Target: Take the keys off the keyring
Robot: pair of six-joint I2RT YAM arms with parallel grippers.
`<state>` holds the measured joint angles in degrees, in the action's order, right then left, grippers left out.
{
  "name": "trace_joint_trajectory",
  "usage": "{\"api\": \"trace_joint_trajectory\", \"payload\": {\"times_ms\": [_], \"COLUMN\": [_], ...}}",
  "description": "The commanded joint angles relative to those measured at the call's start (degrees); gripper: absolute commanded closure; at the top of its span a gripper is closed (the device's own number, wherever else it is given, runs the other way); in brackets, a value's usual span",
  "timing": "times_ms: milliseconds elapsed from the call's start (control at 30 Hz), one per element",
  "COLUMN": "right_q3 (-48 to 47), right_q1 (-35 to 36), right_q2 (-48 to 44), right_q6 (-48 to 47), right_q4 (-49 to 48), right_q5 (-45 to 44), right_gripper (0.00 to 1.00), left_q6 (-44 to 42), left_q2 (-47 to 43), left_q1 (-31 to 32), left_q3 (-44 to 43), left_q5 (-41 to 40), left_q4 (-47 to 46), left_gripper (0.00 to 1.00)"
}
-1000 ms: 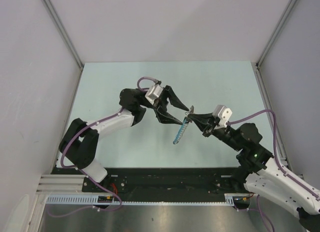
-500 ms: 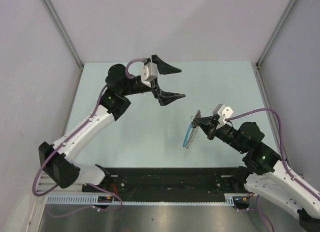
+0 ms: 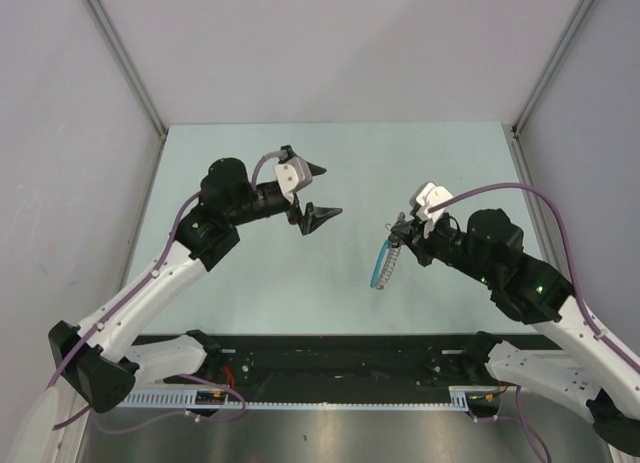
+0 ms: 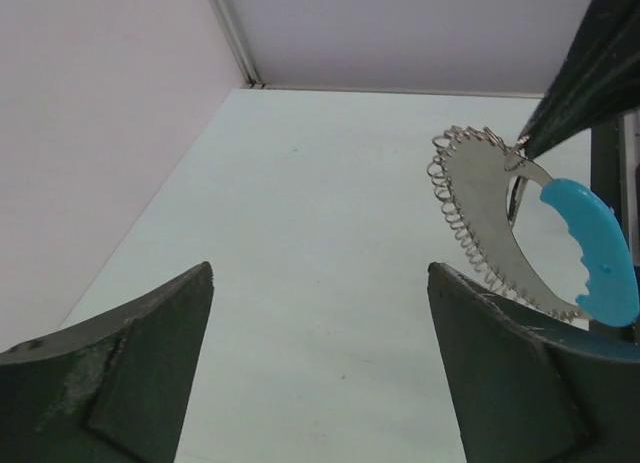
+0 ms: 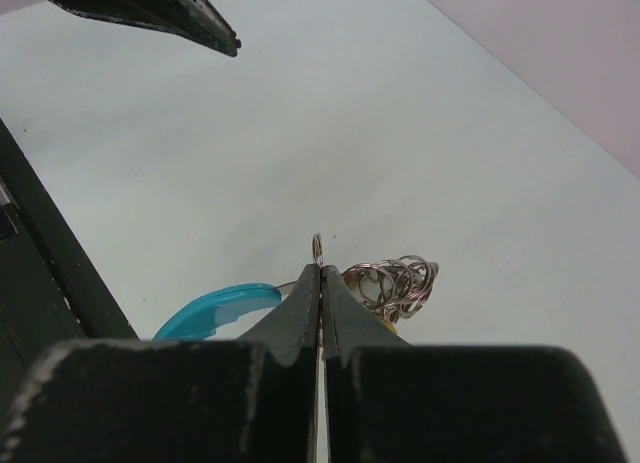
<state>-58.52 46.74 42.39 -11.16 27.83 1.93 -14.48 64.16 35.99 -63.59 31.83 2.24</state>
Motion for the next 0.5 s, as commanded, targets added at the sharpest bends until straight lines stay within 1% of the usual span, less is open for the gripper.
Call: {"api": "trace_joint_trajectory", "payload": {"times_ms": [0,33,100,133,200,333,400,467], "right_q3": [-6.16,-7.56,-8.8,-9.76,-10.47,-11.61,-11.88,-11.97], "right_q1": [0.28,0.37,0.63,0.72,0.98,2.21,3.35,3.97], "right_q2": [2.68,3.31,5.14,5.77,7.08,8.32,9.11,9.46], "right_q6": [-3.07,-3.52,-4.48,-4.83,-5.54,-6.24,-6.68,-7.03], "right_q4": [5.12,6.78,8.46,9.94,11.18,11.37,11.28,11.45], "right_q5": [0.52,0.79,1.58,2.1,3.25,4.13,3.69,2.9], "right_gripper": [1.0,1.0,1.0,1.0,1.0,1.0,1.0,1.0], "left_q6": [-4.15,-4.33,-4.5,-4.16,-2.49,2.51,4.28,6.91], "left_q2": [-0.35,-0.44,-0.35,-0.09,0.87,2.63,3.07,3.78], "left_q1": [1.18,1.63,2.94,3.38,4.26,5.41,5.58,5.76], "left_q3": [1.27,2.41,3.3,4.0,4.26,4.97,5.58,6.02], "left_q5": [5.07,4.99,5.25,6.04,9.54,14.82,15.8,17.38], "left_q4": [2.07,1.2,0.14,-1.35,-2.5,-7.33,-9.87,-11.55], "left_gripper": [0.14,0.21,0.3,0.4,0.47,0.52,0.57,0.59]}}
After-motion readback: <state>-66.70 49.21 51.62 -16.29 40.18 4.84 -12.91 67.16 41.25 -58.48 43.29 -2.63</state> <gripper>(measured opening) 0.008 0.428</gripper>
